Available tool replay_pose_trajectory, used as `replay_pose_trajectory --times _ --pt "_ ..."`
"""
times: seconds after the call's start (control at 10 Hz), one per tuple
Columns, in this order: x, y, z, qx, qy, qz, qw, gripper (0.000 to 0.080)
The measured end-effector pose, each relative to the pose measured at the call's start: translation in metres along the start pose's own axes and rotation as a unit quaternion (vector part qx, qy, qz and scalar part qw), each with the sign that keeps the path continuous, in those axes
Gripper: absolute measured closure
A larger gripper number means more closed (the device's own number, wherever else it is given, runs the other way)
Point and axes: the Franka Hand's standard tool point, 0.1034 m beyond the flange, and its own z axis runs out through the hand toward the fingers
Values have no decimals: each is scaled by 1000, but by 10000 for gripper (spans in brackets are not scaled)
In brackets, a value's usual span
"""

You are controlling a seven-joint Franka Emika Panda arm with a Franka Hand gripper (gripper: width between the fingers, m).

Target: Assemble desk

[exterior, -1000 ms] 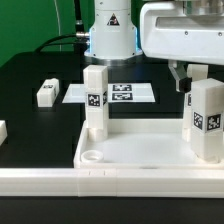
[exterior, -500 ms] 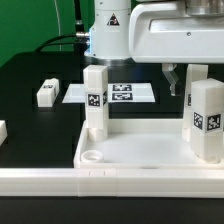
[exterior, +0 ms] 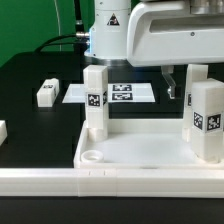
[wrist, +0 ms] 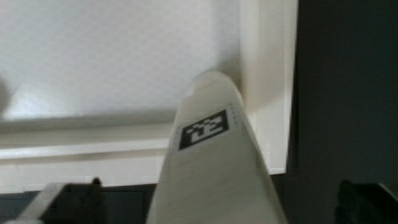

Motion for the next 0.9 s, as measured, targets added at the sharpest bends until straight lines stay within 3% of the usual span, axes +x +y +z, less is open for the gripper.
replay_pose_trajectory --times 0.2,0.4,0.5,0.6,0.9 --pt "3 -3 -4 1 0 -10 1000 151" --pt "5 -7 -6 3 1 -3 1000 403" --pt "5 -6 -6 3 0 -2 1000 403" --pt "5 -6 -6 3 1 -1 1000 514" --pt "5 -6 -6 4 0 31 1000 514"
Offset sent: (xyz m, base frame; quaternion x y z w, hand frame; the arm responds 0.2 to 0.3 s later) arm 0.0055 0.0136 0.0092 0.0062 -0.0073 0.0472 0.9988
